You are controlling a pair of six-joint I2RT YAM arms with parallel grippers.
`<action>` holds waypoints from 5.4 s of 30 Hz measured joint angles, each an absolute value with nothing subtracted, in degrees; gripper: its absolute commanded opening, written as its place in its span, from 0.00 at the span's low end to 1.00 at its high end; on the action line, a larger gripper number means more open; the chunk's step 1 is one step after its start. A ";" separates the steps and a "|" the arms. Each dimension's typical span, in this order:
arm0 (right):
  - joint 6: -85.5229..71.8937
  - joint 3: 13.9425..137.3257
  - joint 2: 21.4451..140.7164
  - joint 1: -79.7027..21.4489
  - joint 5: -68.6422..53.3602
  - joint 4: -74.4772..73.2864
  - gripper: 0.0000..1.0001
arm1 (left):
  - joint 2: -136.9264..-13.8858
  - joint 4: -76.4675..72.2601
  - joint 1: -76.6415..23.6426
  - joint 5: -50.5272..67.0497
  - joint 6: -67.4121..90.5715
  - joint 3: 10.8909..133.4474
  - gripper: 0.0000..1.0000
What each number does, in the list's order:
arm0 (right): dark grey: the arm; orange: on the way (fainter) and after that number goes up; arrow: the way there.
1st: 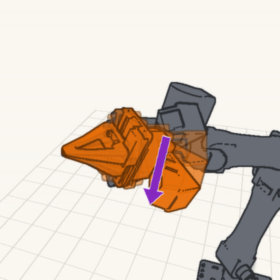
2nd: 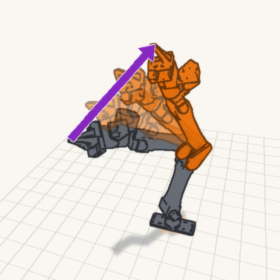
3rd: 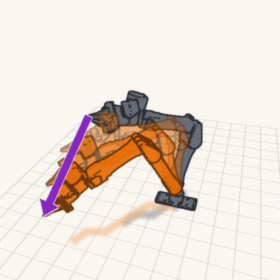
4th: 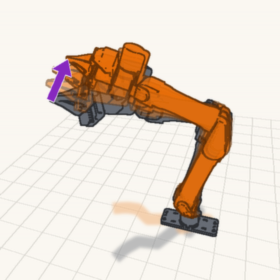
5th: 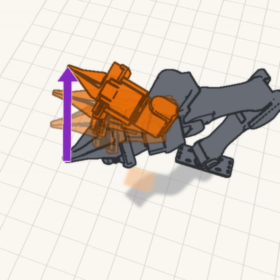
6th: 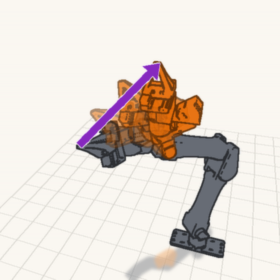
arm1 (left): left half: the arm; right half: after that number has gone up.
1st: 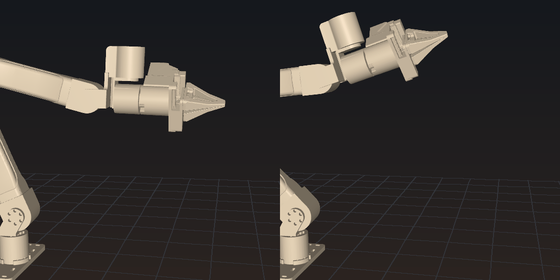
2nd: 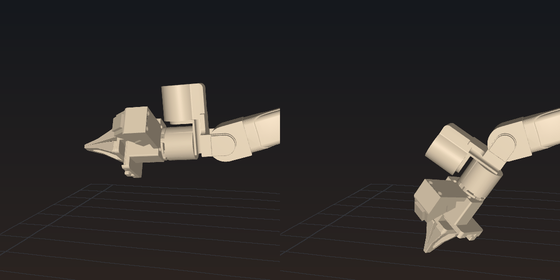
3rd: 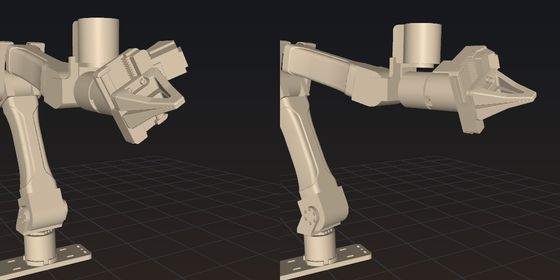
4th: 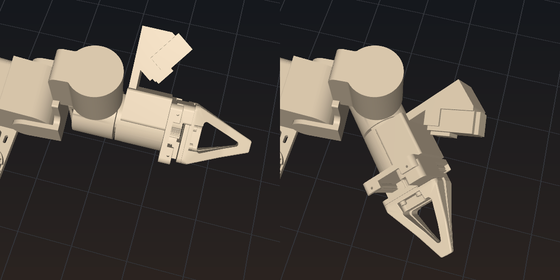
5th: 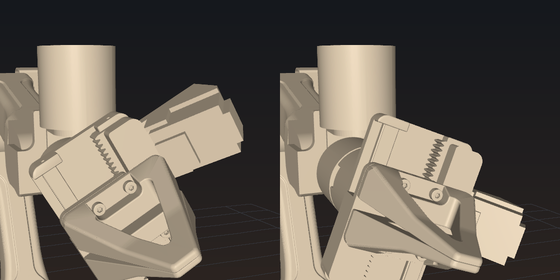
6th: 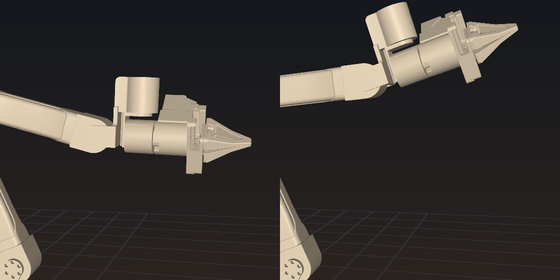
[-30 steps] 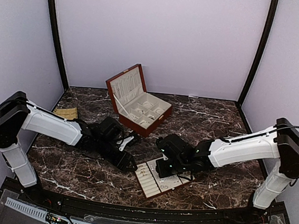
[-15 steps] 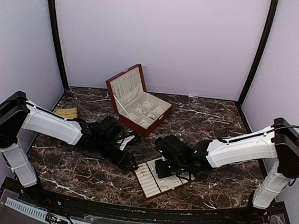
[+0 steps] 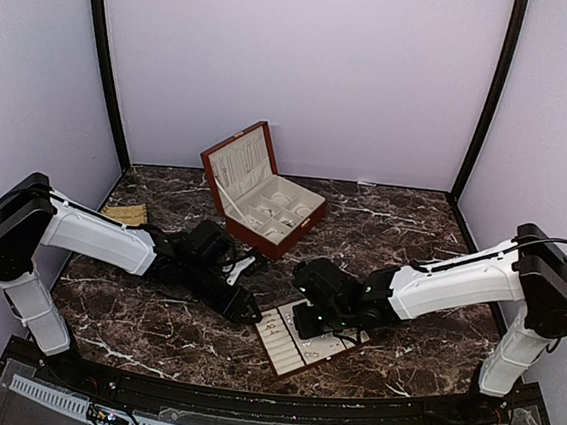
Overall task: Organize the mixed jewelry
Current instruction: Insert the earring into the earring holder, then position the compartment layer at the center of the board, then pick up the earring from the center of the board.
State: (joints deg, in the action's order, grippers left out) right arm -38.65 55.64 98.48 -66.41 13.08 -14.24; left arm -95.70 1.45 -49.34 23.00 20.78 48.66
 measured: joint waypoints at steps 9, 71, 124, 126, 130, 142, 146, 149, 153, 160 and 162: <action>-37.12 57.47 100.22 -67.92 15.27 -15.62 0.00 | -95.72 1.45 -49.34 23.07 20.78 48.73 0.53; -39.51 53.93 88.42 -64.07 16.27 -18.06 0.61 | -95.83 -3.31 -49.32 28.38 26.94 45.47 0.58; -21.21 58.89 101.30 -73.54 0.84 1.93 0.46 | -71.05 12.71 -36.27 12.69 23.62 38.65 0.55; -18.59 59.55 103.70 -73.69 -1.48 3.27 0.44 | -71.05 12.32 -32.95 13.65 22.50 39.09 0.55; -14.50 61.06 108.20 -73.63 -4.71 4.08 0.40 | -70.98 11.92 -29.82 14.79 19.97 40.49 0.55; -7.94 63.68 112.92 -73.65 -9.23 5.28 0.32 | -68.71 11.60 -29.36 14.83 16.91 41.21 0.55; -6.44 65.06 114.54 -73.73 -10.48 5.23 0.29 | -68.88 11.55 -29.36 15.20 16.69 41.21 0.55; -5.67 65.60 115.13 -73.78 -10.98 4.93 0.27 | -68.99 11.55 -29.36 15.42 16.64 41.21 0.55; -4.89 65.95 115.42 -73.84 -11.35 4.64 0.25 | -68.99 11.40 -29.36 15.51 16.64 41.21 0.55; -3.92 66.26 115.63 -74.39 -12.05 4.19 0.24 | -69.45 11.22 -29.36 15.66 16.64 41.21 0.55; -3.62 66.59 115.90 -74.48 -12.19 3.99 0.22 | -69.47 11.22 -29.36 15.66 16.64 41.21 0.55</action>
